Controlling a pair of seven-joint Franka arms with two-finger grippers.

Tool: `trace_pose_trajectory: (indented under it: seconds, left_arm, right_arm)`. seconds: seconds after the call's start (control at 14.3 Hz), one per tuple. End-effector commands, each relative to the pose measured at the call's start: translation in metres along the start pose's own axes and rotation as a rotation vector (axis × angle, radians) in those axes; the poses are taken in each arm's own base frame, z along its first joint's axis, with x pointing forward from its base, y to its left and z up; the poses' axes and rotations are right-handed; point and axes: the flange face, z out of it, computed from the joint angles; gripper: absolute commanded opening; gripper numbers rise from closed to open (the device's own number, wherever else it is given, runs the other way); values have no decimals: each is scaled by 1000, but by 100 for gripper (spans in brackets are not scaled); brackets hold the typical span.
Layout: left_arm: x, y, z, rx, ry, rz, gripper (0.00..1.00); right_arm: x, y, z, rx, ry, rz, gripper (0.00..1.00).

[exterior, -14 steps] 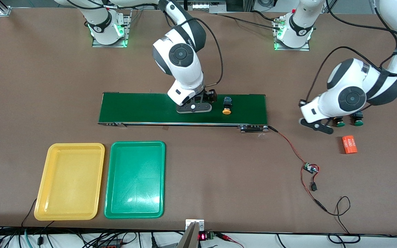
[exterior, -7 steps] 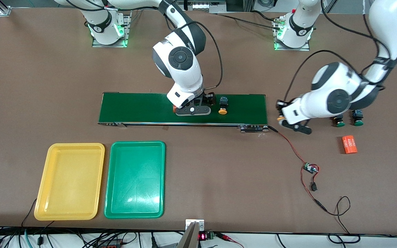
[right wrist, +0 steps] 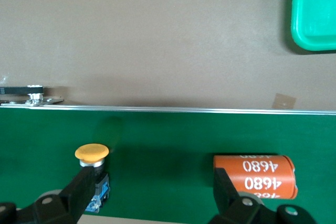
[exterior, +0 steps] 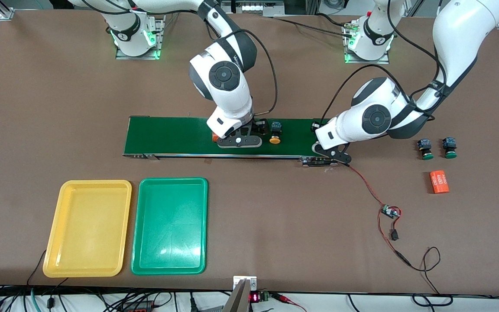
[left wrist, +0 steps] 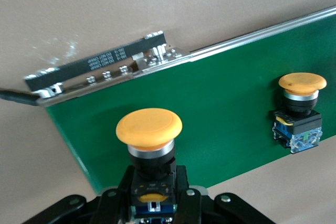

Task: Sort buttons by color to trays
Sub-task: 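Place the yellow button on the belt while the right gripper grasps one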

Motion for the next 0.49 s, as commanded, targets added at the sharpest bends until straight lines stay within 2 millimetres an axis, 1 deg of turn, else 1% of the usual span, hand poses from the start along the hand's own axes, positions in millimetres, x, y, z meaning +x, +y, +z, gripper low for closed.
trace_pose_trajectory:
  seconds: [0.0,0.07,0.14,0.21,0.28,0.42]
  left_arm:
    - [4,19,21,25,-21,-25,26]
    - [4,18,27,35,-31,-42,35]
    - [5,15,29,39,-33,-58,64]
    - [5,14,26,45,-29,-60,100]
    - [6,14,20,51,-21,-62,100]
    - [6,6,3,71,4,-75,100]
  right_arm:
    - [5,3,0,-9,-2,9,100]
    - [5,4,1,-12,-5,10,100]
    - [4,3,2,-12,-5,11,100]
    - [4,3,2,-12,-5,12,100]
    - [5,4,1,-12,-5,15,100]
    - [3,5,2,-21,-16,15,100]
